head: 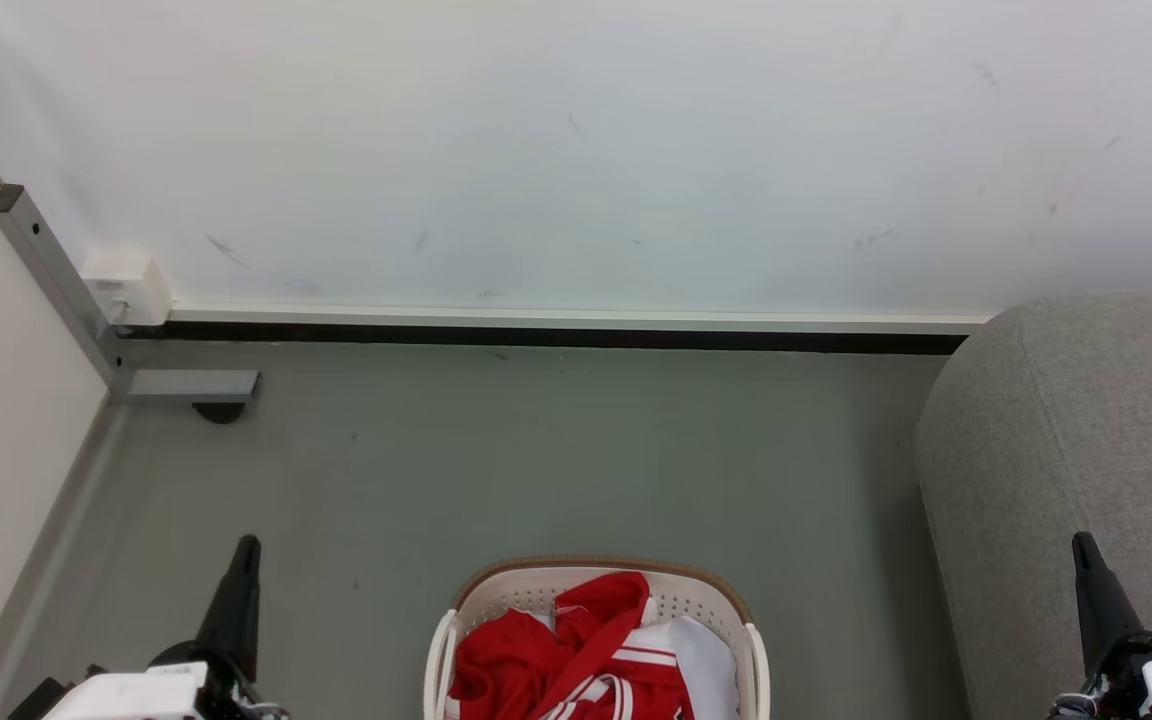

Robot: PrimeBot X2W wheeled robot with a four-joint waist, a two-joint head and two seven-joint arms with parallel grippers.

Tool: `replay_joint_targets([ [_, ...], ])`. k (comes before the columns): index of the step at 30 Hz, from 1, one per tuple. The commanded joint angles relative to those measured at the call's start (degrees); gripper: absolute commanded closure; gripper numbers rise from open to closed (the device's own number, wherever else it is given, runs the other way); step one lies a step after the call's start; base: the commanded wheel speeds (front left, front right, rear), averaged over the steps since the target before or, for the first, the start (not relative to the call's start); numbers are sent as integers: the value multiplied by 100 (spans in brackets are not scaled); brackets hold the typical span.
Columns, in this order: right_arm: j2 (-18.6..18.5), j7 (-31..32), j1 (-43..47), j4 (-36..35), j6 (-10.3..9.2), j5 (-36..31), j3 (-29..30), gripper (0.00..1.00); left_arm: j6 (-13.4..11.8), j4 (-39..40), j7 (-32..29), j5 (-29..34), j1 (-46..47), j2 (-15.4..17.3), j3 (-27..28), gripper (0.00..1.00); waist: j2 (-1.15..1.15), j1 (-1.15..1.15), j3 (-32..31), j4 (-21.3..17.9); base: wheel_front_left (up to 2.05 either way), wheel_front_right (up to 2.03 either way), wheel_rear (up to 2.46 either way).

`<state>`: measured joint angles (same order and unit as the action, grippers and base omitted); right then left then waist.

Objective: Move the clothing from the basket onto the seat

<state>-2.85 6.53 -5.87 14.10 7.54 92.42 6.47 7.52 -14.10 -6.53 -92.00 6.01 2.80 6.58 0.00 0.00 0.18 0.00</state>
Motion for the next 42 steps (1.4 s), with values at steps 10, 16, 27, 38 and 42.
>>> replay_joint_targets([
  [10,-5,17,-72,-26,-12,-1,19,100,4,18,-18,-80,47,15,5,100,0,0,0,0,0,0,0],
  [16,-5,17,-72,-26,-12,-1,19,100,4,18,-18,-80,47,15,5,100,0,0,0,0,0,0,0],
  [27,-5,17,-72,-26,-12,-1,19,100,4,18,-18,-80,47,15,4,100,0,0,0,0,0,0,0],
  [38,-5,17,-73,-26,-12,-1,19,100,4,18,-18,-80,47,15,4,100,0,0,0,0,0,0,0],
  [42,-5,17,-73,-26,-12,-1,19,100,4,18,-18,-80,47,15,4,100,0,0,0,0,0,0,0],
])
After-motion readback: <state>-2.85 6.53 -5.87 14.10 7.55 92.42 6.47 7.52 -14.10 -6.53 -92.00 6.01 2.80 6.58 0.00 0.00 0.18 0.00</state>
